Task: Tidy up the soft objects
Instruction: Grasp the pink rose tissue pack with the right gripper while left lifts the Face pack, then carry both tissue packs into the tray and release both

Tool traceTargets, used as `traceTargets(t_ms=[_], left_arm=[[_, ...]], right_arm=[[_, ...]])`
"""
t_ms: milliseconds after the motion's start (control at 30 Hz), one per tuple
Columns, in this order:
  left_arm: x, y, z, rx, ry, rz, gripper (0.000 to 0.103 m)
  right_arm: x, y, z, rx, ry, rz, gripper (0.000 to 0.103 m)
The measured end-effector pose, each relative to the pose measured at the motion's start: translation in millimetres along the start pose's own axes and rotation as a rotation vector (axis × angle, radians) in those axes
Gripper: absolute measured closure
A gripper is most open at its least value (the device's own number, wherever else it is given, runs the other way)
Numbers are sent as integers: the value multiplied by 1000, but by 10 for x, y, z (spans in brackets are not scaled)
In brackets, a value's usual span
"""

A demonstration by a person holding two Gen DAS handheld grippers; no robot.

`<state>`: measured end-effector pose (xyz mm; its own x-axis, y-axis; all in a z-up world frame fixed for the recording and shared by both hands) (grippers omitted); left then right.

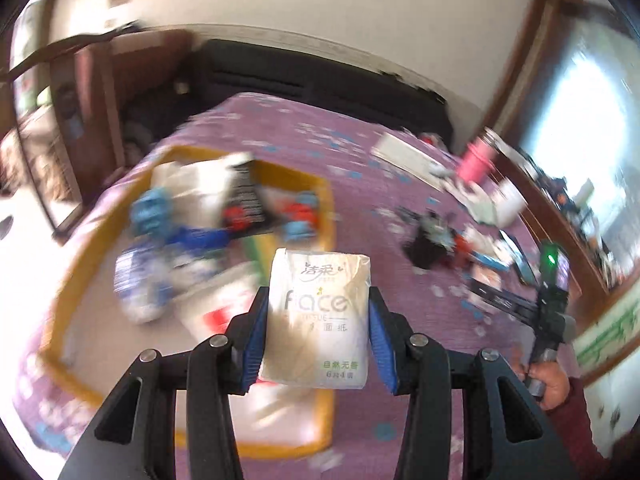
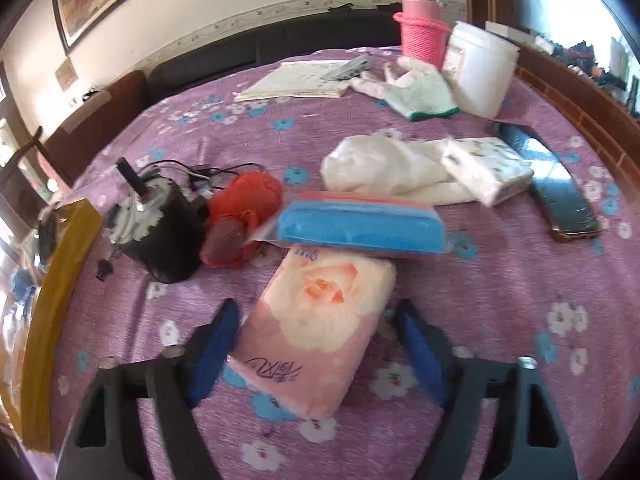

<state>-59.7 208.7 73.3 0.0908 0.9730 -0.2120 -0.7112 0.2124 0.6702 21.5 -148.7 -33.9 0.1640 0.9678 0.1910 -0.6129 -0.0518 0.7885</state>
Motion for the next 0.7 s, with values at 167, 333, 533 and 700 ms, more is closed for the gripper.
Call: traceTargets(t_ms=[167, 333, 533, 700], left_arm=[[545, 266, -136, -36, 95, 52, 58], [847, 274, -249, -36, 149, 65, 58], [1079, 53, -286, 40, 176, 90, 58], [1235, -114, -261, 92, 160, 138, 58]], right_arm=[[-100, 203, -138, 51, -31, 73, 44], [-161, 640, -215, 43, -75, 173, 44], [393, 1085, -193, 10, 31, 267, 44], [1088, 1097, -278, 72, 127, 368, 43]])
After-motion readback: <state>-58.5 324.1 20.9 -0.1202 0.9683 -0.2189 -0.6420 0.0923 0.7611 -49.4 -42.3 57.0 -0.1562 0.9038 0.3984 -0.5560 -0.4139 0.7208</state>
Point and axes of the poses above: each gripper's, at about its wrist camera, not at the fingertips, and y roughly against the way its jaws point, x to its left, z to its top, the point moved 5 cm from there along -y, roughly the way its jaws point, and after that the axes turned 6 degrees about -y, right-handed, at the moved point
